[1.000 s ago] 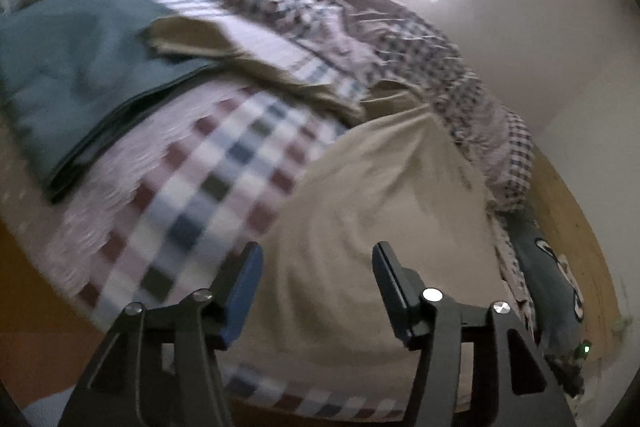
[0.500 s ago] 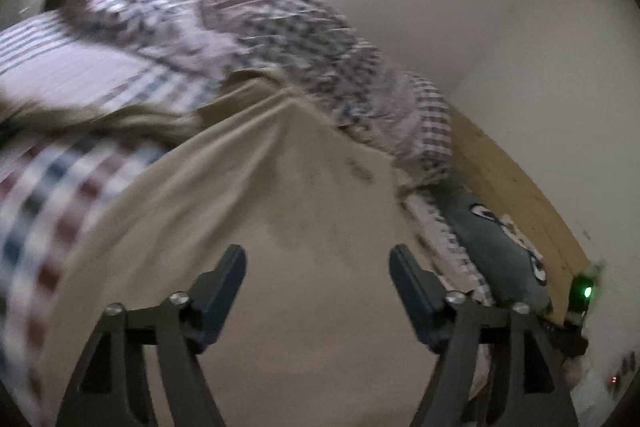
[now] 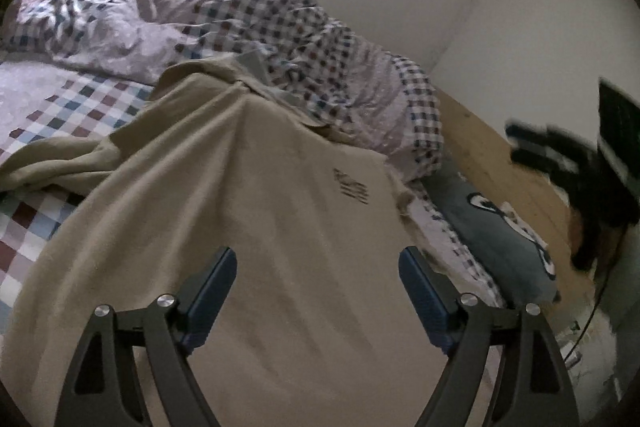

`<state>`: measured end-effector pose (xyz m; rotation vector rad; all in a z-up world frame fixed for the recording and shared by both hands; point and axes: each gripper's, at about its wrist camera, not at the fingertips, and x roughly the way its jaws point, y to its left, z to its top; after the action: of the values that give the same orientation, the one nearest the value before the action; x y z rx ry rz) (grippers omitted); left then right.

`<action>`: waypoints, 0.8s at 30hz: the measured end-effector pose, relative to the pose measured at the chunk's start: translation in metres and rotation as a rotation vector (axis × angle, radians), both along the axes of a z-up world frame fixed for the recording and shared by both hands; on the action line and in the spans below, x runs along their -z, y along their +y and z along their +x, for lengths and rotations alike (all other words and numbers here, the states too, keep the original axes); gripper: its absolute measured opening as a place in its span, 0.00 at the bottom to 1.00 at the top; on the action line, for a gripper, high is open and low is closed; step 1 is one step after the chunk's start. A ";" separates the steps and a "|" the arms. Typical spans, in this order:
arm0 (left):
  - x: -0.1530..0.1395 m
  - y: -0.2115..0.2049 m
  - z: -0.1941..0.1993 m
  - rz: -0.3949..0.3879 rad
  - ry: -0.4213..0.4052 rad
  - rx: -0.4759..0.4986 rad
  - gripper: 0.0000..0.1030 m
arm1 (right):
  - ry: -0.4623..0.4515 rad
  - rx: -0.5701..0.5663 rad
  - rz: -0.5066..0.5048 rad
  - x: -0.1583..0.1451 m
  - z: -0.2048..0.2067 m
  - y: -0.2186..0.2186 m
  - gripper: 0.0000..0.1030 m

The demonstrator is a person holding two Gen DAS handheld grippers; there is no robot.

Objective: Fold clothes

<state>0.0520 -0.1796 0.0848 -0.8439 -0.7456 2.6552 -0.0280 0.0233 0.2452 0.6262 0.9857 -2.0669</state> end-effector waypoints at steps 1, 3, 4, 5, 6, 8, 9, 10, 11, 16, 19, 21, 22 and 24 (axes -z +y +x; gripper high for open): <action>0.001 -0.006 -0.003 0.000 0.001 -0.014 0.84 | 0.016 -0.019 0.037 0.001 -0.013 -0.013 0.47; 0.000 -0.022 -0.003 -0.019 0.026 -0.062 0.84 | 0.057 -0.034 0.137 0.003 -0.043 -0.036 0.47; 0.000 -0.032 -0.002 -0.036 0.044 -0.098 0.84 | 0.072 -0.041 0.181 0.004 -0.058 -0.047 0.47; 0.000 -0.039 -0.002 -0.051 0.053 -0.126 0.84 | 0.060 -0.044 0.192 0.003 -0.075 -0.055 0.47; 0.001 -0.046 -0.002 -0.071 0.056 -0.153 0.84 | 0.043 -0.048 0.200 0.003 -0.092 -0.063 0.47; 0.005 -0.057 -0.002 -0.106 0.049 -0.198 0.84 | -0.021 -0.053 0.224 0.018 -0.121 -0.070 0.46; 0.008 -0.061 -0.003 -0.113 0.040 -0.211 0.84 | -0.043 -0.054 0.255 0.030 -0.133 -0.074 0.45; 0.013 -0.067 -0.006 -0.112 0.027 -0.226 0.84 | -0.056 -0.050 0.307 0.047 -0.145 -0.078 0.43; 0.017 -0.073 -0.010 -0.098 0.011 -0.239 0.84 | -0.069 -0.049 0.338 0.060 -0.153 -0.080 0.40; 0.029 -0.076 -0.018 -0.074 -0.017 -0.242 0.84 | -0.122 -0.046 0.478 0.125 -0.189 -0.084 0.36; 0.032 -0.070 -0.021 -0.100 -0.021 -0.222 0.84 | -0.122 -0.052 0.530 0.147 -0.202 -0.086 0.32; 0.035 -0.066 -0.024 -0.118 -0.027 -0.209 0.84 | -0.128 -0.063 0.555 0.157 -0.208 -0.088 0.31; 0.036 -0.064 -0.025 -0.122 -0.030 -0.204 0.84 | -0.118 -0.069 0.572 0.161 -0.210 -0.090 0.30; 0.037 -0.063 -0.025 -0.129 -0.036 -0.200 0.84 | -0.106 -0.081 0.583 0.168 -0.216 -0.094 0.30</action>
<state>0.0274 -0.2429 0.0481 -0.8944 -0.7080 2.8991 -0.2437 -0.0707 0.0775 0.9580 1.5360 -1.6487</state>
